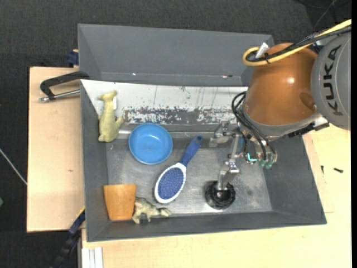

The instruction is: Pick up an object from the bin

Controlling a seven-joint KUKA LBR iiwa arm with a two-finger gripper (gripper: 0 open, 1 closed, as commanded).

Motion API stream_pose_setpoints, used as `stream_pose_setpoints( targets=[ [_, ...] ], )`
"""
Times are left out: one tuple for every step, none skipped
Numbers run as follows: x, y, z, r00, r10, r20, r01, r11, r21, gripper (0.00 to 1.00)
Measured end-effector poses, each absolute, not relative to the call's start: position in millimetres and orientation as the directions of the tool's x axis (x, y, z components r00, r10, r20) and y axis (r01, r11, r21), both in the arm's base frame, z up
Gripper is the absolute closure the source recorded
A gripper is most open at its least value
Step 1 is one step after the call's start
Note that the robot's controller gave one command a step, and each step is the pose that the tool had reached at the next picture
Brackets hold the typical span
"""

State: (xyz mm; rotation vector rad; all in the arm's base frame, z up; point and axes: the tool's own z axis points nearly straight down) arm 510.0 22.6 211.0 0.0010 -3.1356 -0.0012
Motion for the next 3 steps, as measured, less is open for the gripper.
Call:
stream_pose_setpoints(
  targets=[
    [517.2, 31.1, 94.9, -0.931, -0.365, 0.004, -0.365, 0.931, 0.003, 0.00],
    [527.0, 3.3, 92.7, -0.879, -0.477, -0.005, -0.477, 0.879, -0.001, 0.00],
    [498.5, -52.5, 84.2, -0.850, -0.528, 0.003, -0.528, 0.850, 0.000, 0.00]
  ],
)
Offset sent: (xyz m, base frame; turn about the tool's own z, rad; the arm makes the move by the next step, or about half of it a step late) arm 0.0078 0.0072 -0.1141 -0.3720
